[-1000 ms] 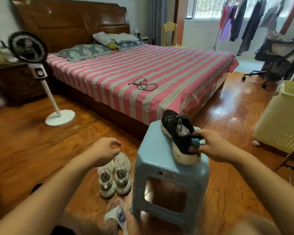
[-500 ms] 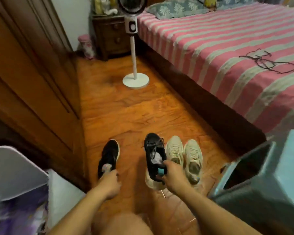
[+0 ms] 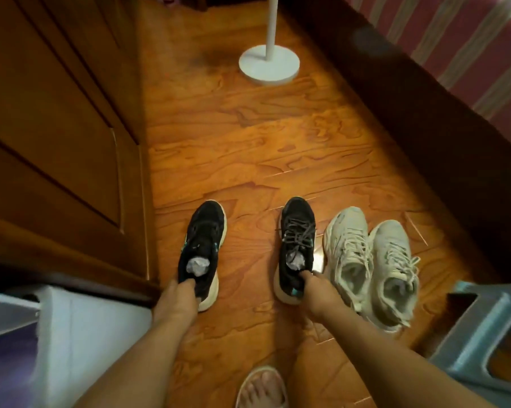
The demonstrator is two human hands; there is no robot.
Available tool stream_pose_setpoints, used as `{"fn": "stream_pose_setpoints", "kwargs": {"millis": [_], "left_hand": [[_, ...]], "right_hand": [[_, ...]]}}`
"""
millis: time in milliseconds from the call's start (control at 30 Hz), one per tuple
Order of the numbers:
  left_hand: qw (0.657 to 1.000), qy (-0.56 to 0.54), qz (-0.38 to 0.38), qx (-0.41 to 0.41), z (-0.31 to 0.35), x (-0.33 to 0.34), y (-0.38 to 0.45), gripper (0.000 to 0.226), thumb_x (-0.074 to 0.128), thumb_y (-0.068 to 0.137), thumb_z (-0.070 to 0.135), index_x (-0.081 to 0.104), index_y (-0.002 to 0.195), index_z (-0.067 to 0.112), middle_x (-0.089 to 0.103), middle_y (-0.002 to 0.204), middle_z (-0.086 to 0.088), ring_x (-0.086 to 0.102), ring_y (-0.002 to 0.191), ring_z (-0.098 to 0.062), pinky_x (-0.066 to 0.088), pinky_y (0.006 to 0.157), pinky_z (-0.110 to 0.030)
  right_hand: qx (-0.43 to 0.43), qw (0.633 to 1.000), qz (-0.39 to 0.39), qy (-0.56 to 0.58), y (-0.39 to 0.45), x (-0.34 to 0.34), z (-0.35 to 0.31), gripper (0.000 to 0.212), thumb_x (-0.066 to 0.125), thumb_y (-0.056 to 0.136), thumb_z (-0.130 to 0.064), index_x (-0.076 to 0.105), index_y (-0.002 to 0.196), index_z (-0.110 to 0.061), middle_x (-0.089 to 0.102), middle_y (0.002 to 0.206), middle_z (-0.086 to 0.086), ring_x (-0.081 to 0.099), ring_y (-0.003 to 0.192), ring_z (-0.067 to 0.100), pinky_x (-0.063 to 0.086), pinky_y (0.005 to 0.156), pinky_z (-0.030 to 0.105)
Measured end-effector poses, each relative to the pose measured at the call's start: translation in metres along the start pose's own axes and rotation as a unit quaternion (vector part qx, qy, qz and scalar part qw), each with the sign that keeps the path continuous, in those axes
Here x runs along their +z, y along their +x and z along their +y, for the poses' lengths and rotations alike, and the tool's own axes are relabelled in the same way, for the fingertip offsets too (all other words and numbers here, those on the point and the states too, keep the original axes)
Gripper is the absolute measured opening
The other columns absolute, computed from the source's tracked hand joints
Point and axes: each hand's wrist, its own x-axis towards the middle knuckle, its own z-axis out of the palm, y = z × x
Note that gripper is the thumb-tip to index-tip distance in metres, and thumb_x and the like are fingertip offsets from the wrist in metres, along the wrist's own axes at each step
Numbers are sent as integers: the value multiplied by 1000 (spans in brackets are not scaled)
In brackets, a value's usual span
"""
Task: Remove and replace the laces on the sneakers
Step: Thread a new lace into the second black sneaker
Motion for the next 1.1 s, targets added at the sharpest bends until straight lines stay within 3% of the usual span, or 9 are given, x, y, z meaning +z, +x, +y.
{"fn": "stream_pose_setpoints", "kwargs": {"millis": [100,267,400,500,600,767,900,1000,1100], "left_hand": [[997,3,42,62,32,-31,-41,27,55,101,30,60,128,25,52,123,-10,59,107,-35,47,90,-42],[968,17,117,222,122,-128,-152,29,50,102,20,56,130,16,47,129,-14,52,115,-37,43,94,-42],[882,41,122,453,223,-211,-276,19,53,100,8,60,117,15,52,102,6,51,82,-9,38,67,-11],[775,131,172,594,300,-238,-357,25,64,93,10,65,114,24,51,105,3,60,95,-21,48,76,-30],[698,125,150,689,383,-221,-418,44,64,87,-4,68,116,29,57,113,4,60,101,-21,53,86,-40],[720,48,-17,692,489,-107,-478,64,50,86,-7,56,143,21,51,140,1,48,132,-19,42,113,-39],[759,-180,-222,586,502,-70,-498,63,50,92,-12,54,144,24,57,145,-6,54,134,-18,45,113,-44],[790,-181,-188,555,517,-84,-474,60,50,90,-14,59,135,26,62,131,-1,59,121,-16,52,99,-32],[824,-98,-48,556,558,-109,-426,50,49,89,-4,63,132,18,64,129,-1,61,119,-21,50,94,-29]], "right_hand": [[-20,1000,13,20,-41,-56,-5,58,59,92,-13,39,146,-19,48,141,16,53,125,34,45,102,37],[-139,955,250,73,-170,-199,10,68,64,92,-17,33,153,-22,30,156,12,38,140,32,35,115,41],[-201,883,394,-155,-317,-308,78,96,78,78,-43,27,158,-23,24,163,13,21,149,34,14,123,40],[-135,904,350,-204,-415,-326,150,112,66,70,-73,16,159,-29,21,165,5,15,151,31,15,124,45],[-119,937,327,-33,-468,-300,214,97,74,72,-68,32,151,-32,47,148,-3,43,136,17,36,115,41],[22,875,442,197,-477,-234,287,51,71,70,-70,59,105,-35,68,95,-14,66,88,5,56,83,39],[155,815,497,254,-468,-222,302,78,58,68,-83,48,119,-26,58,117,-4,62,108,24,52,86,42],[180,840,447,249,-467,-263,313,97,50,71,-88,38,139,-20,52,132,4,57,119,30,49,89,41],[124,821,510,224,-447,-329,332,81,45,83,-77,48,138,-19,55,131,6,56,118,29,48,99,44]]}}
